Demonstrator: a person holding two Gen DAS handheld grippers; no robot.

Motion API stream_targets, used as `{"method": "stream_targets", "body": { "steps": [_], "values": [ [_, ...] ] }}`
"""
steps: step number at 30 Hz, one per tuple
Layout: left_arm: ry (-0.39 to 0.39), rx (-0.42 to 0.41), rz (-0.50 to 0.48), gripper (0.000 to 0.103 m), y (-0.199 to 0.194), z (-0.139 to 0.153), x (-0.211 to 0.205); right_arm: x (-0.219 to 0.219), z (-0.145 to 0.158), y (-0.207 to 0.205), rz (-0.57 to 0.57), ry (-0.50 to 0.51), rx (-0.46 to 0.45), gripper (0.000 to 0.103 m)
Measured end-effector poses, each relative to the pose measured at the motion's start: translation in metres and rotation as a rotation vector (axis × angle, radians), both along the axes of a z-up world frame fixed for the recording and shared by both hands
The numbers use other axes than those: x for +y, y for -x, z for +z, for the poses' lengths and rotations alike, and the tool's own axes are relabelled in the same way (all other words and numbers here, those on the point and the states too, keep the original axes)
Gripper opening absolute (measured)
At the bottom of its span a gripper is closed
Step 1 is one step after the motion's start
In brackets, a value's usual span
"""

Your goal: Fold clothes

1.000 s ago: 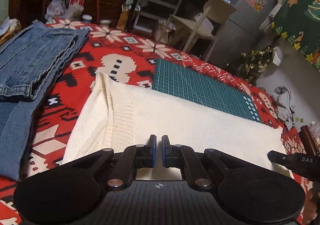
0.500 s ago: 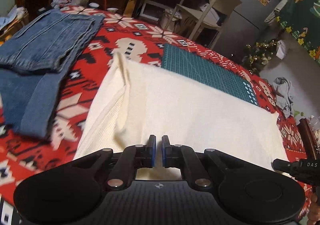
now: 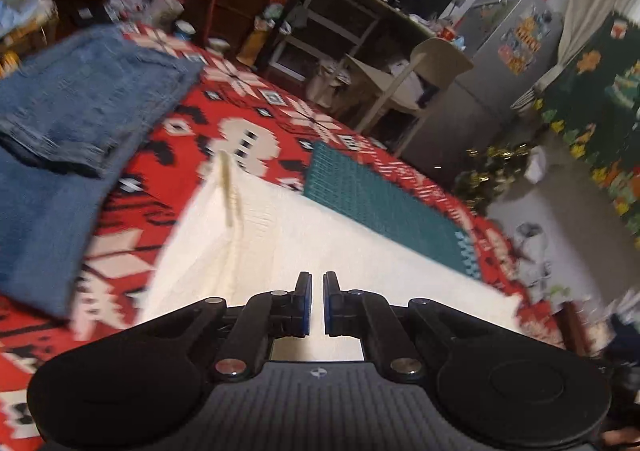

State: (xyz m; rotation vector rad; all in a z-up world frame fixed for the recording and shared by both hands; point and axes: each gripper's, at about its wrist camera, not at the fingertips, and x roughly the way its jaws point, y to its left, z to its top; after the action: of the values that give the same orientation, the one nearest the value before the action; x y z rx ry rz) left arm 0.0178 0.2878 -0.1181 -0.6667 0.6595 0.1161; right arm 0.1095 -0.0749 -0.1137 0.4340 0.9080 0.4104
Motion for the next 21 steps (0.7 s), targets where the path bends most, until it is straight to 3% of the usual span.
{"method": "stream_targets", "body": {
  "steps": [7, 9, 12, 17, 21],
  "values": [
    [0.040, 0.014, -0.159, 0.006, -0.015, -0.008, -0.023, 0.024, -0.012, -0.010, 0.085, -0.003, 0.034, 0.009],
    [0.009, 0.038, -0.191, 0.006, -0.017, -0.009, -0.034, 0.032, -0.014, -0.007, 0.116, 0.016, 0.045, 0.011],
    [-0.053, 0.110, -0.207, 0.005, -0.017, -0.016, -0.045, 0.036, -0.015, -0.002, 0.134, 0.051, 0.062, 0.010],
    [-0.034, 0.157, -0.214, 0.005, 0.001, -0.016, -0.045, 0.038, -0.018, 0.011, 0.152, 0.085, 0.101, 0.010],
    [-0.067, 0.167, -0.237, 0.005, 0.014, -0.012, -0.053, 0.037, -0.014, 0.025, 0.164, 0.070, 0.105, 0.011]
  ]
}}
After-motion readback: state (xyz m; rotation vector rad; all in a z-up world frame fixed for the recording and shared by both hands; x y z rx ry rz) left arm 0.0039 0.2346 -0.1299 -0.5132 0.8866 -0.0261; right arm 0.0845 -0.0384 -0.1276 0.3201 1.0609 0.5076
